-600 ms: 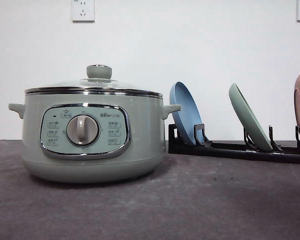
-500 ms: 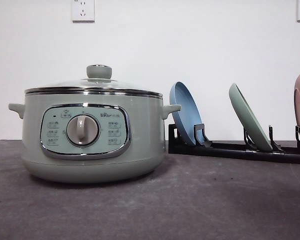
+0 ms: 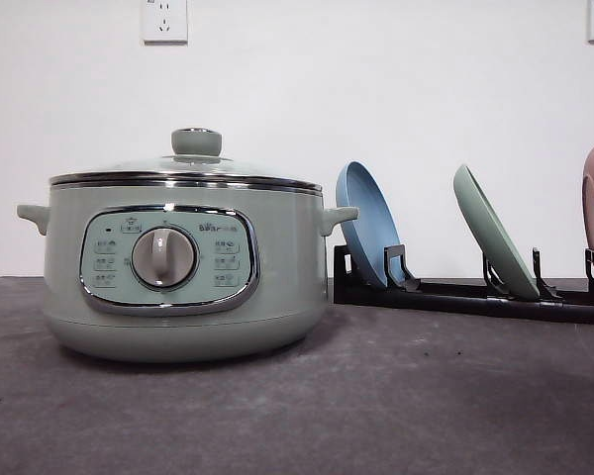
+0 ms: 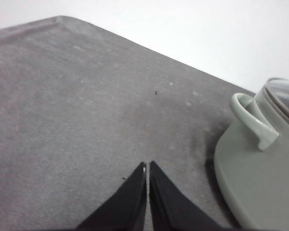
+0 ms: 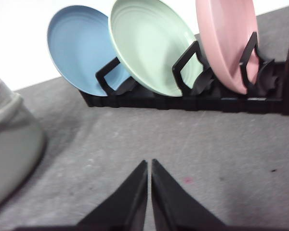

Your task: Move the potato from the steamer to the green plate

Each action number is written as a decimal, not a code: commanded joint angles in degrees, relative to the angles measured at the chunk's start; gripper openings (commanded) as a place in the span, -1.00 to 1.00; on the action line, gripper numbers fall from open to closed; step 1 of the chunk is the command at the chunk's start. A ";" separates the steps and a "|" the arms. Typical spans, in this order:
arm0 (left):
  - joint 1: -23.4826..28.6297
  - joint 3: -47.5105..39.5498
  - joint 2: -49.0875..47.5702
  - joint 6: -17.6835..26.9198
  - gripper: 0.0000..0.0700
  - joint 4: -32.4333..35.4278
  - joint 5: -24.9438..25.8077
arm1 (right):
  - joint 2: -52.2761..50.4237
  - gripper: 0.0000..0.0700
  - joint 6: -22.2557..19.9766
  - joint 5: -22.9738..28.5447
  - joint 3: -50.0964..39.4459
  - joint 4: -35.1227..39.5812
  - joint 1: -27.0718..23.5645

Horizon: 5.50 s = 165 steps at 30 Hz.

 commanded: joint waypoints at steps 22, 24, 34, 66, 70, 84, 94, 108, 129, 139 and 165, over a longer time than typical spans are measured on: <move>0.20 29.73 14.60 1.51 -0.99 -11.97 12.37 | 11.58 -1.00 -1.99 0.50 28.36 -10.02 -0.07; 0.20 33.32 17.80 3.44 -0.99 -13.78 14.31 | 14.36 -1.00 -4.59 0.50 32.72 -14.12 -0.06; -0.99 49.74 34.37 14.01 -1.00 -26.14 26.08 | 29.15 -1.00 -16.24 -1.29 52.30 -33.55 -0.04; -10.32 62.02 46.14 21.16 0.50 -38.63 28.05 | 44.33 0.43 -22.92 -3.87 63.75 -49.83 3.74; -10.32 62.02 46.14 21.00 0.50 -38.63 28.05 | 44.51 0.43 -21.93 -3.91 63.75 -49.25 3.72; -10.32 62.02 46.12 20.98 0.48 -38.63 28.05 | 59.13 0.43 -15.97 -6.82 73.68 -41.02 3.78; -10.32 62.02 46.12 20.98 0.48 -38.63 28.05 | 80.05 0.42 -15.62 -6.81 88.28 -37.63 4.55; -10.32 62.02 46.12 20.98 0.48 -38.66 28.05 | 98.80 0.41 -13.04 -6.36 93.74 -24.93 6.46; -10.32 62.02 46.12 21.00 0.48 -38.85 28.05 | 108.67 -0.70 -12.43 -3.58 93.72 -19.60 7.41; -10.32 62.02 46.14 21.00 0.48 -38.83 28.05 | 107.91 -0.99 -11.55 -3.75 93.74 -19.55 7.39; -10.32 62.02 46.14 21.05 0.48 -38.61 28.05 | 81.42 -0.99 -22.18 0.68 94.05 -35.94 15.67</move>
